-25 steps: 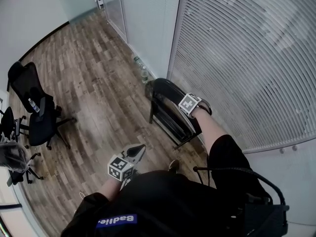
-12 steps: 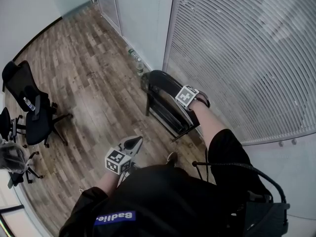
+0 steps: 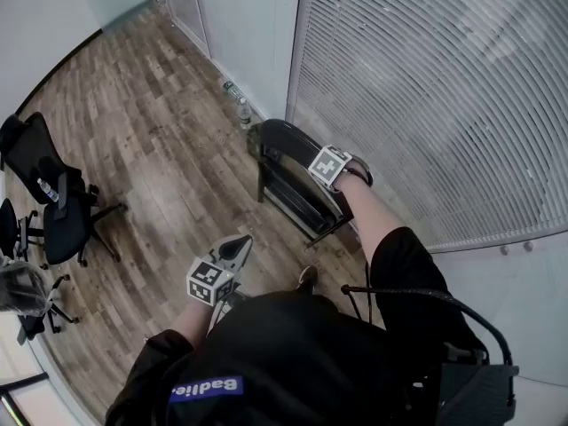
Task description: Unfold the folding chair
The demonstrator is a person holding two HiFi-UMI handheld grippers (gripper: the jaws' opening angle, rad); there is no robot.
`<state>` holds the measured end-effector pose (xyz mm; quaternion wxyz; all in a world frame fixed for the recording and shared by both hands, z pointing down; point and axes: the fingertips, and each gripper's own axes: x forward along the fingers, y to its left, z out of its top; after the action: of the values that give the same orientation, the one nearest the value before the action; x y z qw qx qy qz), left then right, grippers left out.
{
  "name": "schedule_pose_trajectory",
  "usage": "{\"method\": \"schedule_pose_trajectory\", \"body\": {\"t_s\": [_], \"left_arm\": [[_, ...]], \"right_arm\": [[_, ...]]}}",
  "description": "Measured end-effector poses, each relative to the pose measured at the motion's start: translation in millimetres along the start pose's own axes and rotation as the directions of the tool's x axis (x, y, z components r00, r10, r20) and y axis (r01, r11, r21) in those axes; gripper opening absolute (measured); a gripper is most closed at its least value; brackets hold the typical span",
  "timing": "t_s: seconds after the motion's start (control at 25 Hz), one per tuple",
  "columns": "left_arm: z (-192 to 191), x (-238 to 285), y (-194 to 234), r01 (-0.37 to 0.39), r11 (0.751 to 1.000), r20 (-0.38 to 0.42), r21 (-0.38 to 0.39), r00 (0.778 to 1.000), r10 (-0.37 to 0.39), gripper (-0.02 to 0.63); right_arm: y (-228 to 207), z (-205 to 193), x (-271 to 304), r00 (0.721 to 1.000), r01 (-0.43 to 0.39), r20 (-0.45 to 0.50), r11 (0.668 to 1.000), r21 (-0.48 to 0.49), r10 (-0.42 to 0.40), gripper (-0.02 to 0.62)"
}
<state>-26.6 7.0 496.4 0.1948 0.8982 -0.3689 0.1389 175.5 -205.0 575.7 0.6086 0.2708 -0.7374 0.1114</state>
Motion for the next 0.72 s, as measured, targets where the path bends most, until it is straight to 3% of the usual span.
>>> {"method": "schedule_pose_trajectory", "body": {"t_s": [0.32, 0.72], "left_arm": [[-0.2, 13.4, 7.7, -0.007, 1.000, -0.008, 0.017, 1.000, 0.007, 0.006], [-5.1, 27.6, 8.8, 0.000, 0.999, -0.026, -0.045, 1.000, -0.001, 0.006]], "right_arm": [[4.0, -0.4, 2.4, 1.000, 0.000, 0.001, 1.000, 0.000, 0.000, 0.129], [6.7, 3.6, 0.9, 1.000, 0.003, 0.000, 1.000, -0.003, -0.003, 0.127]]}}
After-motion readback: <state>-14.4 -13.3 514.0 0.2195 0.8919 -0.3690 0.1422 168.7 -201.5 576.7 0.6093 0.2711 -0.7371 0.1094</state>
